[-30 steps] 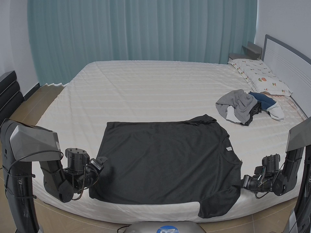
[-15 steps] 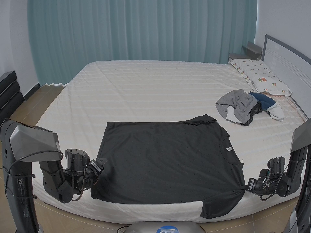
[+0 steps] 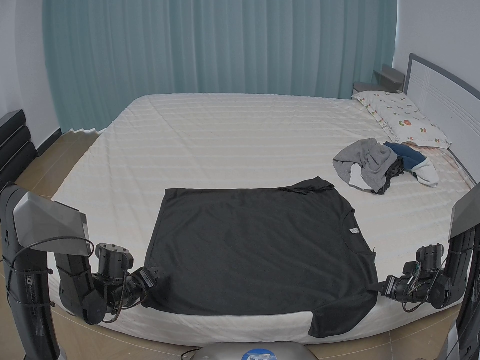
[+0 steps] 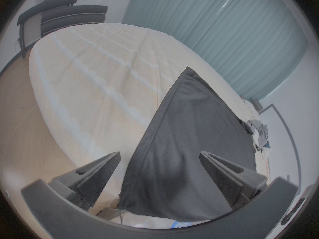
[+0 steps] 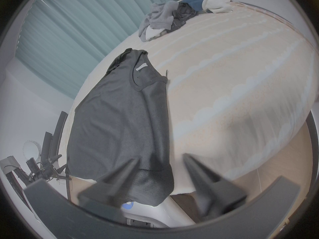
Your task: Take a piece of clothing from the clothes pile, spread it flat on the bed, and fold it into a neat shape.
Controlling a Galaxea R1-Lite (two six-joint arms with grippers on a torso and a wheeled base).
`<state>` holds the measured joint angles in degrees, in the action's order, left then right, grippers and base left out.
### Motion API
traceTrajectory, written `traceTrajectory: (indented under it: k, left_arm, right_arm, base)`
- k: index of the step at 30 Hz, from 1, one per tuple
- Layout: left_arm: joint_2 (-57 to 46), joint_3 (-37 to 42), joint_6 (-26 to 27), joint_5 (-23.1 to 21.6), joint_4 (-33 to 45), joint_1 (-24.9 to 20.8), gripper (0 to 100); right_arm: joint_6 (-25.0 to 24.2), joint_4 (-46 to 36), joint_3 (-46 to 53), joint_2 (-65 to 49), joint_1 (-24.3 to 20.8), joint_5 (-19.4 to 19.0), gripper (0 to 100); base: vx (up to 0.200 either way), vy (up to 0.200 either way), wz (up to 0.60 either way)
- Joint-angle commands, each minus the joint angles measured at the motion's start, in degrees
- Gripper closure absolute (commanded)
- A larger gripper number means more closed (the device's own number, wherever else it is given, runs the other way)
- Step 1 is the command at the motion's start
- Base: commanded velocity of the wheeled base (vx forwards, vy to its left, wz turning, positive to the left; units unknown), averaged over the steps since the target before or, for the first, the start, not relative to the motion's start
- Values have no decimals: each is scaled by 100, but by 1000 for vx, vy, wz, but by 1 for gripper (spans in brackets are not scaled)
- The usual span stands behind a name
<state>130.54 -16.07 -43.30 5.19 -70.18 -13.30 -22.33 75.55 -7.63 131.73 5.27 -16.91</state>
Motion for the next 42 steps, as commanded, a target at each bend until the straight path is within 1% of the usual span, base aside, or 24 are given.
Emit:
traceTrajectory:
  k: [1,4,6,7,9,16,17,25,26,29,35,42]
  left_arm:
    - [-11,385,278,-10,-31,-24,0]
    - [-28,596,480,-27,-66,-32,0]
    - [-28,605,480,-27,-66,-41,0]
    - [-2,605,445,-45,-66,-182,0]
    - [16,614,437,-36,-66,-287,0]
    - [253,543,375,26,-75,-498,0]
    - [332,517,375,43,-75,-507,100]
    - [306,728,454,157,-66,-507,100]
    - [297,824,639,184,-57,-489,100]
    - [323,939,911,201,-66,-428,100]
    - [323,921,938,342,-66,-384,100]
    - [341,904,920,342,-75,-375,100]
  right_arm:
    - [-17,110,104,54,-8,-5,0]
    - [-43,110,113,54,-8,-5,0]
    - [-43,110,113,54,-8,-14,0]
    - [-52,110,113,63,-8,-14,0]
    - [-61,110,113,54,-8,-23,0]
    - [-78,118,113,37,1,-32,0]
    - [-78,118,113,37,1,-41,0]
    - [-78,118,192,-7,1,-41,0]
    - [-78,118,209,-7,-8,-41,0]
    - [-78,118,209,2,-8,-41,0]
    - [-78,118,227,2,-26,-41,0]
    - [-34,162,368,-16,-34,-76,0]
  base:
    - [0,0,0]
    - [0,0,0]
    - [0,0,0]
    - [0,0,0]
    - [0,0,0]
    - [0,0,0]
    - [0,0,0]
    - [0,0,0]
    - [0,0,0]
    - [0,0,0]
    - [0,0,0]
    - [0,0,0]
